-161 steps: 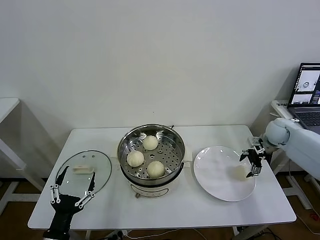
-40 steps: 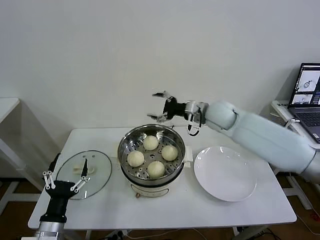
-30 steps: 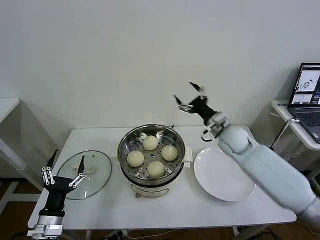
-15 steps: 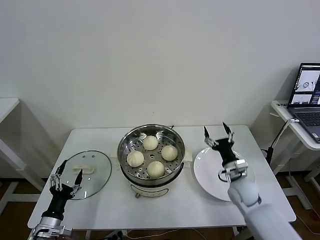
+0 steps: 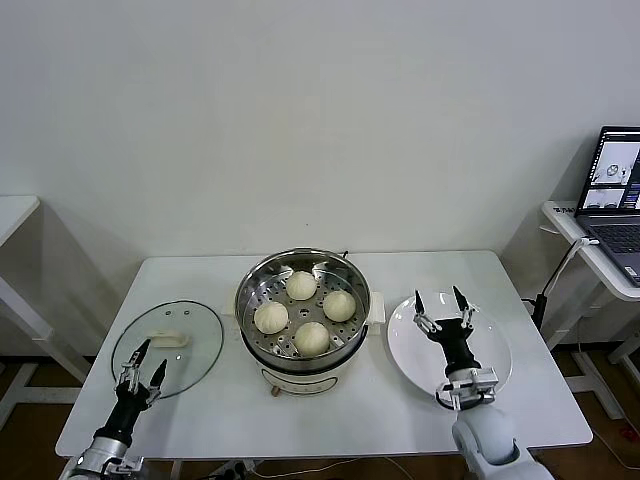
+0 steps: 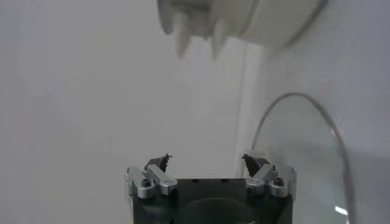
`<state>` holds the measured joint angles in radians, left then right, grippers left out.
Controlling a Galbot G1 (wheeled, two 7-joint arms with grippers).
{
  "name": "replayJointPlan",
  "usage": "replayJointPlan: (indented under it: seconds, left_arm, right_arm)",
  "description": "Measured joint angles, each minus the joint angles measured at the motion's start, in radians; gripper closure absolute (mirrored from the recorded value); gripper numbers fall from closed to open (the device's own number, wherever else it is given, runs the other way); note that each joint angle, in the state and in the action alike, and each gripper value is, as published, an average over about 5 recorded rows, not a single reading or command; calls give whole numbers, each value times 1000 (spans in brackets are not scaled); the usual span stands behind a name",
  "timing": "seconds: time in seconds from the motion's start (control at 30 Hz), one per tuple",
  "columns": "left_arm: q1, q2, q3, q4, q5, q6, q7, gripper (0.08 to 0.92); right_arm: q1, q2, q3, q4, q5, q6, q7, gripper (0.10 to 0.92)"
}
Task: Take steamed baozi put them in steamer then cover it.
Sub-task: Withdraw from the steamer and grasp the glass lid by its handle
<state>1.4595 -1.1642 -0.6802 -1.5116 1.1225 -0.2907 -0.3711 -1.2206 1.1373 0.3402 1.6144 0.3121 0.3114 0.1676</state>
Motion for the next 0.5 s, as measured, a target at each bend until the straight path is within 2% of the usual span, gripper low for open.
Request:
replayJointPlan:
  seconds: [0.5]
  left_arm:
    - [-123,6,30,115,45,27,4,177]
  right_arm:
    - [-49,48,24,-12,-47,15,-10,203]
